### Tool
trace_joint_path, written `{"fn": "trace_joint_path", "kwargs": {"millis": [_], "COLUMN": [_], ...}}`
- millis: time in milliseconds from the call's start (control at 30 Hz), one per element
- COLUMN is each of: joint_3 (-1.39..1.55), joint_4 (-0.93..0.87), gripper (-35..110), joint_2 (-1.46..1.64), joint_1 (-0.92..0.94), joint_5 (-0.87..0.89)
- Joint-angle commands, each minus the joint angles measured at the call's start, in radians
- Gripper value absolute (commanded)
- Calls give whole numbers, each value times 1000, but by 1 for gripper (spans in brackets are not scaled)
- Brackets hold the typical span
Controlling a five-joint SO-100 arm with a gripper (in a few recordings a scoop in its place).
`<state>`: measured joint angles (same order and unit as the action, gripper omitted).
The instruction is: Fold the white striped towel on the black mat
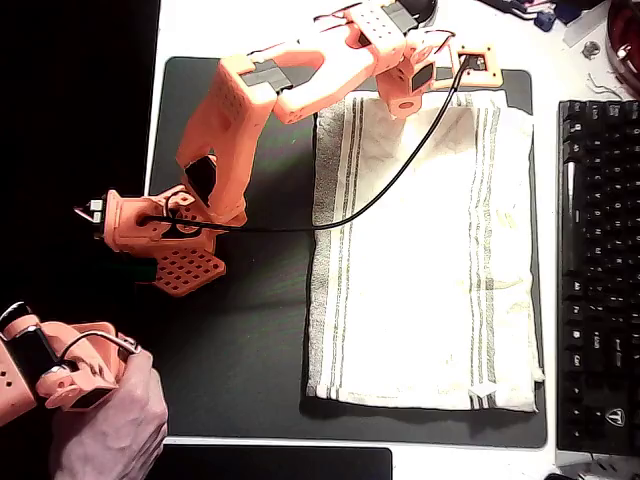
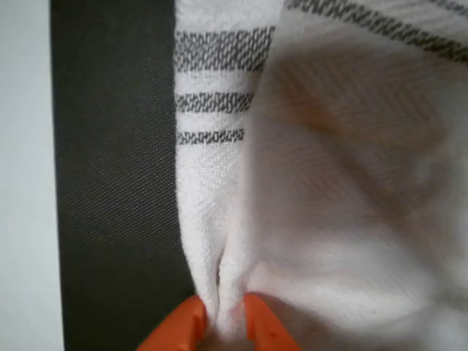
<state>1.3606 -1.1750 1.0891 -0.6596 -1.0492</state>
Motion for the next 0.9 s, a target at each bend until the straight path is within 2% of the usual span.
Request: {"fn": "trace_joint_path", "kwargs": {"millis": [0, 167, 867], "joint_3": [-9, 0, 141], "joint_4": [5, 11, 8], "gripper": [5, 0, 0], "joint_2": [28, 34, 293], "joint_1": [-15, -15, -6], "joint_5": [-3, -5, -29]}}
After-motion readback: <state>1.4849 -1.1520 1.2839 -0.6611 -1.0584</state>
